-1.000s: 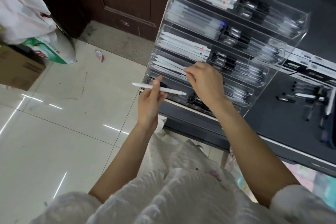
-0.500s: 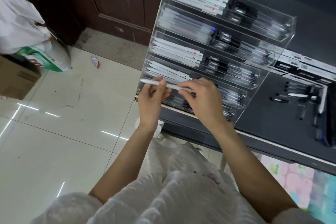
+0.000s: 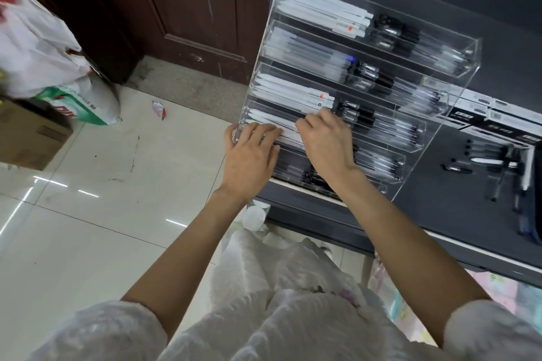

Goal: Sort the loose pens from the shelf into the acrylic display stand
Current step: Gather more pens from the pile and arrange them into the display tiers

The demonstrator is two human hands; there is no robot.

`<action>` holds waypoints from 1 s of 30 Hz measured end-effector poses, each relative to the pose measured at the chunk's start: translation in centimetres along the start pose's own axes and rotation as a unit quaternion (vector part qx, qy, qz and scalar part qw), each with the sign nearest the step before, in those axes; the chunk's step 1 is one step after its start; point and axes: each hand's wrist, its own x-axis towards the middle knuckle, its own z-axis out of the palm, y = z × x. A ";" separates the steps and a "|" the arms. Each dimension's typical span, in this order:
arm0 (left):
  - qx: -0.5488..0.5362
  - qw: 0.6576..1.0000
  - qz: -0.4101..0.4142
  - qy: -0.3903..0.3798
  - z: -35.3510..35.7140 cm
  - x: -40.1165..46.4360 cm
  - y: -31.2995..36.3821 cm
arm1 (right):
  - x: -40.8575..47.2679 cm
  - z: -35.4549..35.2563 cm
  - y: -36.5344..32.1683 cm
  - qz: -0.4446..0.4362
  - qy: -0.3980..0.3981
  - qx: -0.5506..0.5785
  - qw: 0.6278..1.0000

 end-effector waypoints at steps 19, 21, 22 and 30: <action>-0.063 0.992 -0.008 0.109 -3.4 2.8 3.8 | -7.5 -3.7 2.6 0.147 0.031 0.262 0.953; -0.142 0.981 0.036 0.128 -4.1 3.4 6.4 | -11.0 -4.1 4.5 0.194 0.052 0.268 0.942; -0.191 0.970 0.074 0.128 -4.4 3.7 8.0 | -12.8 -4.1 5.6 0.224 0.063 0.271 0.934; -0.309 0.908 0.269 -0.089 -1.2 6.5 23.6 | -24.8 -2.1 17.0 0.470 0.083 0.230 0.848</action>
